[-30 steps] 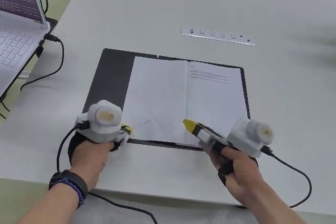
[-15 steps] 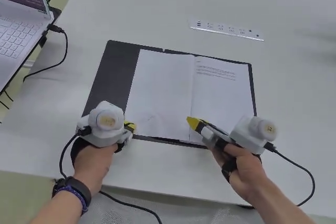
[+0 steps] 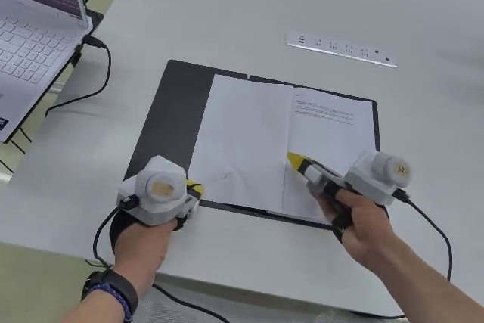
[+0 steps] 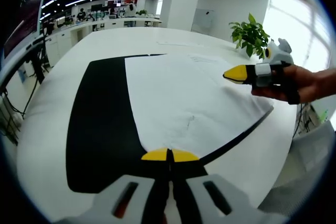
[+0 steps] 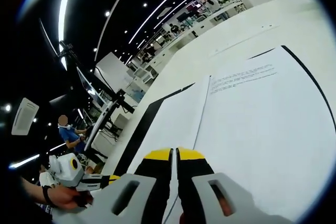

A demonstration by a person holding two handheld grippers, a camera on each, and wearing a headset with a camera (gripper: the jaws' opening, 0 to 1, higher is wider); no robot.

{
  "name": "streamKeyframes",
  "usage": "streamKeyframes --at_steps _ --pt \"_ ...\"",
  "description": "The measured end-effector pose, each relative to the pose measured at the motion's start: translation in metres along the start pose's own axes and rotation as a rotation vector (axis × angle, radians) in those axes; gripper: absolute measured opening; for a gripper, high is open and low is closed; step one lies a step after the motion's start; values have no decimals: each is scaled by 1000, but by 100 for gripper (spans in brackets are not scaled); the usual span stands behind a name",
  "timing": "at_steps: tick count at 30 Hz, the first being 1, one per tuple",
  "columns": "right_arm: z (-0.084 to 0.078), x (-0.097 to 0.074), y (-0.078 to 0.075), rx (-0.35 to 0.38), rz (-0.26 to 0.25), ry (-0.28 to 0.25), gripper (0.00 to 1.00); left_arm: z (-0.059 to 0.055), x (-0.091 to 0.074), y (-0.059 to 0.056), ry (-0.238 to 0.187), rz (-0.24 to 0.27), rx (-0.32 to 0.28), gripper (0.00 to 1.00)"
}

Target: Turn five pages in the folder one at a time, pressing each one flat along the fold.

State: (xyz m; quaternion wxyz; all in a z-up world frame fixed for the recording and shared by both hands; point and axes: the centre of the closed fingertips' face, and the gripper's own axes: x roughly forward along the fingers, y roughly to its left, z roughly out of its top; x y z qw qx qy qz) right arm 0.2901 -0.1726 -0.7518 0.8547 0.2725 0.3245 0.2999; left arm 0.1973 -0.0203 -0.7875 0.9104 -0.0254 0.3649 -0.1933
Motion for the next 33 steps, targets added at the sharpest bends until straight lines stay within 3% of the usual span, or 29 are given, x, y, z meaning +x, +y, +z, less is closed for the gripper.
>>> streamKeyframes --at_steps 6,10,14,19,27,33 --pt "10 18 -9 27 -5 -3 0 0 0 0 -7 -1 -13 0" --pt "9 28 -7 33 -12 7 0 0 1 0 -7 2 -9 0" --pt "5 33 -8 46 -17 15 0 -1 2 1 -5 0 -13 0" --pt "10 34 -2 47 2 -4 0 -1 3 1 -5 0 -12 0" --pt "18 41 -6 62 5 -36 0 -2 4 0 1 -13 -7 0" --pt "27 53 -7 24 18 -20 0 -2 5 1 3 -15 0 0"
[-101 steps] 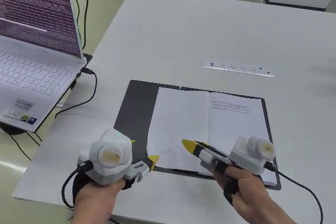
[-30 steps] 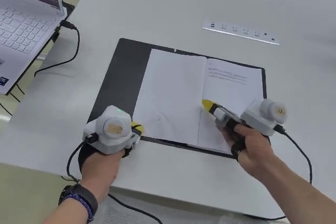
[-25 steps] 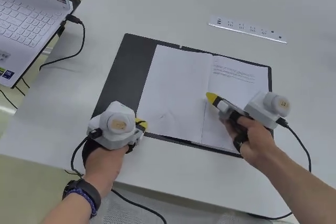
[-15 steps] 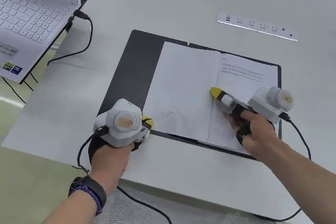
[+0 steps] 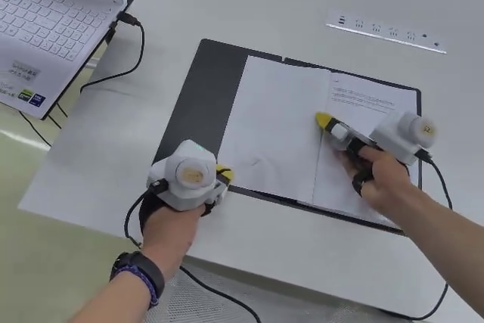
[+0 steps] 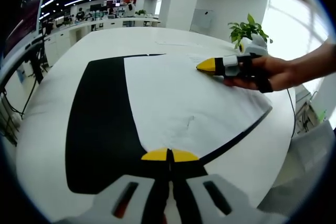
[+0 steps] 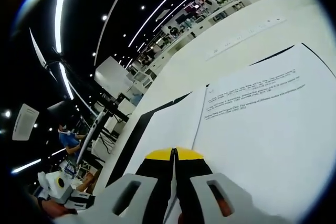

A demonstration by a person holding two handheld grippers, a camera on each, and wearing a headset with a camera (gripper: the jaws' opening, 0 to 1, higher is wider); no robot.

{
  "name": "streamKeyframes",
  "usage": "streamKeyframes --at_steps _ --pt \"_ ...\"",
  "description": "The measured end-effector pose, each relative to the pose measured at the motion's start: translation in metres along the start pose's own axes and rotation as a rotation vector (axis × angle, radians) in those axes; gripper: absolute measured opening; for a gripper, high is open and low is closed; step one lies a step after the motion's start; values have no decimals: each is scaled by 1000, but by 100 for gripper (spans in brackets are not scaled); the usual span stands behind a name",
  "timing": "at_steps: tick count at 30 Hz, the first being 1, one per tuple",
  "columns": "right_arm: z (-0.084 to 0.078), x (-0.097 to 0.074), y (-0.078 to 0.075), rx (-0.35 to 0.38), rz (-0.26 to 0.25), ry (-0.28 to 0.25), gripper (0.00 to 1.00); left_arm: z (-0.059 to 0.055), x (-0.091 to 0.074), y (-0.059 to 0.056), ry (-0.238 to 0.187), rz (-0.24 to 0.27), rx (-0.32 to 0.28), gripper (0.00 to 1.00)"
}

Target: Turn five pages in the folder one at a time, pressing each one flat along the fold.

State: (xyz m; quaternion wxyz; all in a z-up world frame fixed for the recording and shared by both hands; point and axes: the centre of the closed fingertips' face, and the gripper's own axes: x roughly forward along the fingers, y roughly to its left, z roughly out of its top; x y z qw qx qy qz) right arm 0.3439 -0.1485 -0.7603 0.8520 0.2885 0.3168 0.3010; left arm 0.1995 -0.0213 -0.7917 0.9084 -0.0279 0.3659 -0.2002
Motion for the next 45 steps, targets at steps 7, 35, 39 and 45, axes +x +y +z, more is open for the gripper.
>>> streamKeyframes --at_steps 7,35,39,45 --pt "18 16 -9 65 -9 -72 0 -1 0 0 3 -4 -1 0" --pt "68 45 -26 219 -74 -259 0 -1 0 0 6 3 34 0" --pt "77 55 -34 208 -87 -259 0 -1 0 0 8 1 36 0" --pt "85 67 -51 197 -91 -234 0 0 1 0 19 3 36 0"
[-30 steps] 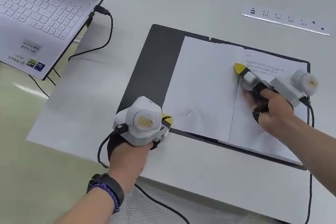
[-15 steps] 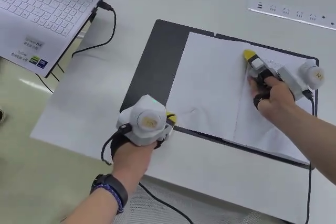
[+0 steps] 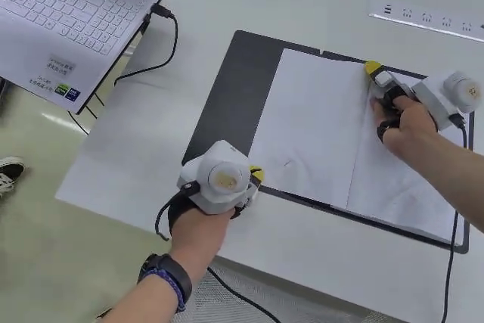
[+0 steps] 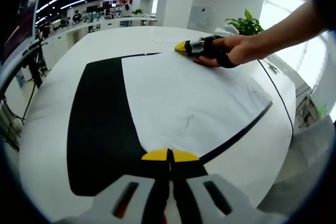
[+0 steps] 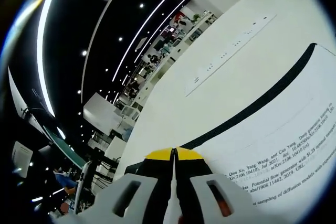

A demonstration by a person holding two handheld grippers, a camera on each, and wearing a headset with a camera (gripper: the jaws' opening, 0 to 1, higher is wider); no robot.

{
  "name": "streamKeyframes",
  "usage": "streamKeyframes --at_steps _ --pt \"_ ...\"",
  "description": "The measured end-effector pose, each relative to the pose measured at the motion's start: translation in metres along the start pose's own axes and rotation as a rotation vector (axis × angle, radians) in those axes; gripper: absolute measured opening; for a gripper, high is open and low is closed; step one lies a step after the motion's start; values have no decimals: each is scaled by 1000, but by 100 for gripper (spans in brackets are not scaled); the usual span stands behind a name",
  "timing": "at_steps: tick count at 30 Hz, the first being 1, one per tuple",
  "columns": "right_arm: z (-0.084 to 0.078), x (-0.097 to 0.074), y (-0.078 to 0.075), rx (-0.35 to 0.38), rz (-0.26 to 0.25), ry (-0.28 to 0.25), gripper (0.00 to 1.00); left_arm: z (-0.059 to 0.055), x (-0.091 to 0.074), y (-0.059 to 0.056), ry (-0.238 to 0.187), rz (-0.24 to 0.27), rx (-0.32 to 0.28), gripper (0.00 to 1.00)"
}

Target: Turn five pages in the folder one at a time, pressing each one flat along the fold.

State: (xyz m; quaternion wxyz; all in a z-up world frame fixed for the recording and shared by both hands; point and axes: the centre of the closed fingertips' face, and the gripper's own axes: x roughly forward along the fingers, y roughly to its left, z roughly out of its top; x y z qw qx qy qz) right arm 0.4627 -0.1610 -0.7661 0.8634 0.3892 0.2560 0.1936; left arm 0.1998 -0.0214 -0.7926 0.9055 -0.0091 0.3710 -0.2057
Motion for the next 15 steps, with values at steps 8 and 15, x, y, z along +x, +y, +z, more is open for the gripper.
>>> streamKeyframes --at_steps 8,15 --pt "-14 -12 3 -13 48 32 0 0 0 0 4 3 0 0" --pt "-27 -30 14 -18 47 29 0 0 0 0 10 1 -3 0"
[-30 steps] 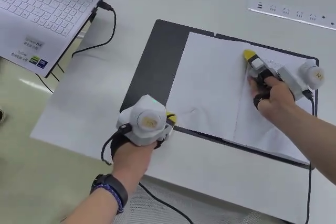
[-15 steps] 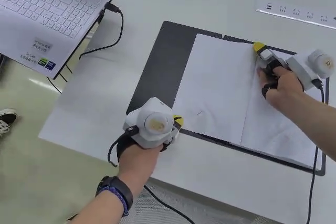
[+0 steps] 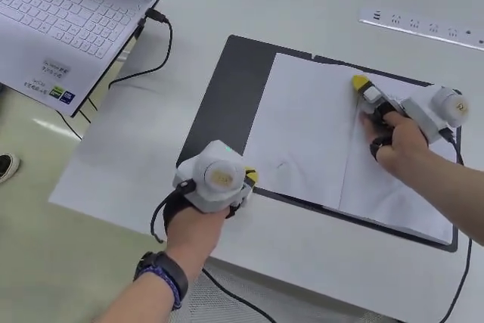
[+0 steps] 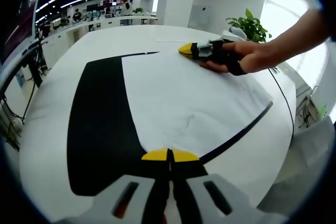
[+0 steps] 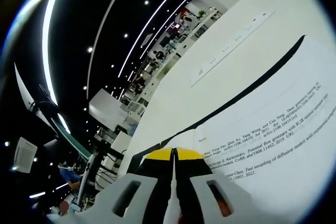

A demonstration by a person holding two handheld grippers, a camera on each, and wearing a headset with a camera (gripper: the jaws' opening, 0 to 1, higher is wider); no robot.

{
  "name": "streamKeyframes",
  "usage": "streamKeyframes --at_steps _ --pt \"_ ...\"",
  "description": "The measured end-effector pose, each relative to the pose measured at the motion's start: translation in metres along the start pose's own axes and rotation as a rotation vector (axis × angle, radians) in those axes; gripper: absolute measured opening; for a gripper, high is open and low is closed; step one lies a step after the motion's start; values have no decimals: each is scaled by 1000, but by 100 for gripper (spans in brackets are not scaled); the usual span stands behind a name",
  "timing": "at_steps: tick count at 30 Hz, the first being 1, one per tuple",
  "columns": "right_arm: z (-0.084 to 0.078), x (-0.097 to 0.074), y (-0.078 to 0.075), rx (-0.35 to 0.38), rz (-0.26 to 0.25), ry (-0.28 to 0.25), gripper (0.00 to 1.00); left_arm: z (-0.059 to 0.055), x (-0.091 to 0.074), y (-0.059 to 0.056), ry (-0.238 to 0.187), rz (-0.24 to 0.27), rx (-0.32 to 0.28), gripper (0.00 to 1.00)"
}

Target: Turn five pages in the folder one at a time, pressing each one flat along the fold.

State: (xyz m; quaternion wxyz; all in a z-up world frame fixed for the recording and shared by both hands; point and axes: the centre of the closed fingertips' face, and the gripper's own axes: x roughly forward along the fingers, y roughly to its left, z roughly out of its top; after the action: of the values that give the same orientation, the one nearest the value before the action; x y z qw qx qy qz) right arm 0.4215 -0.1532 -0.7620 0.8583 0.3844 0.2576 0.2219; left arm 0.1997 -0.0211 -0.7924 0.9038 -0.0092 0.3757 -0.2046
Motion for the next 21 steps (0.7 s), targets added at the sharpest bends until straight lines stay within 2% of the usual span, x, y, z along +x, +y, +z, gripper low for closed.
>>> streamKeyframes --at_steps 3,8,10,15,17,19,21 --pt "-5 -7 4 -4 -1 -3 0 0 0 0 0 1 0 0" --pt "-18 -21 15 -50 4 20 0 0 -1 0 -3 0 -5 0" --pt "-20 -22 11 -57 6 26 0 0 -1 0 -2 -2 -4 0" --pt "-28 -36 17 -52 7 28 0 0 -1 0 -3 -5 0 0" --pt "-31 -41 14 -78 0 31 0 0 -1 0 -9 -8 -8 0" --pt "-33 -48 14 -66 -7 10 0 0 -1 0 -14 -11 -12 0" --pt "-37 -52 15 -63 -2 13 0 0 -1 -1 -9 -16 4 0"
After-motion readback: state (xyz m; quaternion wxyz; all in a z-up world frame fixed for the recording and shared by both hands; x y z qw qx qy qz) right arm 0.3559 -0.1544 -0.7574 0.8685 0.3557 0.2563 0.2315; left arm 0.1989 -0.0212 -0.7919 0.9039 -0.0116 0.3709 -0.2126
